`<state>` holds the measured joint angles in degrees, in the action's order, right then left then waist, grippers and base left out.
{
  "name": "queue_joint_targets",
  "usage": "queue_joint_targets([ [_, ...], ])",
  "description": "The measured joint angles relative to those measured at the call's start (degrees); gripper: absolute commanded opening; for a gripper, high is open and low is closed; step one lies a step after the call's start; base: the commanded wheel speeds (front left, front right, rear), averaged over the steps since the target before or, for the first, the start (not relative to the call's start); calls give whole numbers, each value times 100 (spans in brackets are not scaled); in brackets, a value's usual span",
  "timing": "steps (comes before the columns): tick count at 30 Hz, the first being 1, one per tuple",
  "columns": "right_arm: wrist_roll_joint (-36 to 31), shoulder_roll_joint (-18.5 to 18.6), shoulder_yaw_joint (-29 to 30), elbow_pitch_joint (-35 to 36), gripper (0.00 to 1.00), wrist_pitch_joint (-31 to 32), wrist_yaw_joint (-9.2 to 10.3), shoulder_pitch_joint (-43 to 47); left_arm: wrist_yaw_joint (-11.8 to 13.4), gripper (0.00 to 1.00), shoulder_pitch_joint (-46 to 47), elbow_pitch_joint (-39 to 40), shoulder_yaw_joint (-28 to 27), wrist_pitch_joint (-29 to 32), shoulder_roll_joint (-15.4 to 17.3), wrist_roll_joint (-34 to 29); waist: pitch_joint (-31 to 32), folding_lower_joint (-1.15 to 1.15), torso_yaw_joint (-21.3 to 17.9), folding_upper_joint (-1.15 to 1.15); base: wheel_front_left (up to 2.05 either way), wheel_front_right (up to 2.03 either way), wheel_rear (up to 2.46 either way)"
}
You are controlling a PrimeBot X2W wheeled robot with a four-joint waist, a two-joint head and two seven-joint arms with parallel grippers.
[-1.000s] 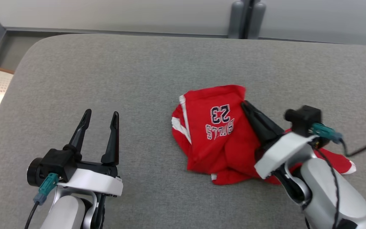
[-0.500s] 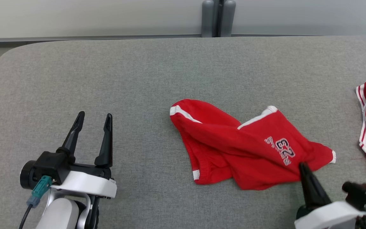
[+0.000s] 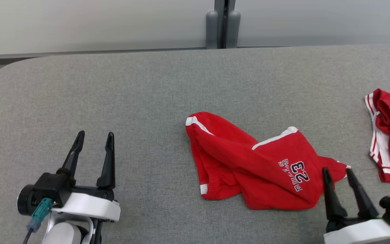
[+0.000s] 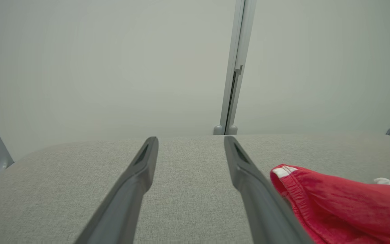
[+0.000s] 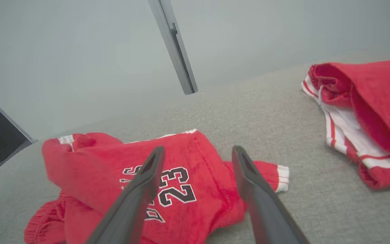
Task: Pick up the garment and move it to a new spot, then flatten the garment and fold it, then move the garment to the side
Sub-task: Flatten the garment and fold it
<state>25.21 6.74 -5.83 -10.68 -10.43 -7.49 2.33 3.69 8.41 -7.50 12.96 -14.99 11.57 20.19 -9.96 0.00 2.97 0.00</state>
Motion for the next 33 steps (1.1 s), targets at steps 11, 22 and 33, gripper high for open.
queue_joint_targets([
  [11,-820,500,216,1295,100,704,0,-48,189,100,-458,175,10,120,91,-2,506,0,-87,0,0,0,0],
  [22,-909,482,207,1666,100,1107,0,386,331,100,-1015,410,66,346,193,9,847,0,-173,0,0,0,0],
  [33,-870,436,222,1755,100,1180,0,433,378,100,-1088,568,119,472,259,9,845,0,-179,0,0,0,0],
])
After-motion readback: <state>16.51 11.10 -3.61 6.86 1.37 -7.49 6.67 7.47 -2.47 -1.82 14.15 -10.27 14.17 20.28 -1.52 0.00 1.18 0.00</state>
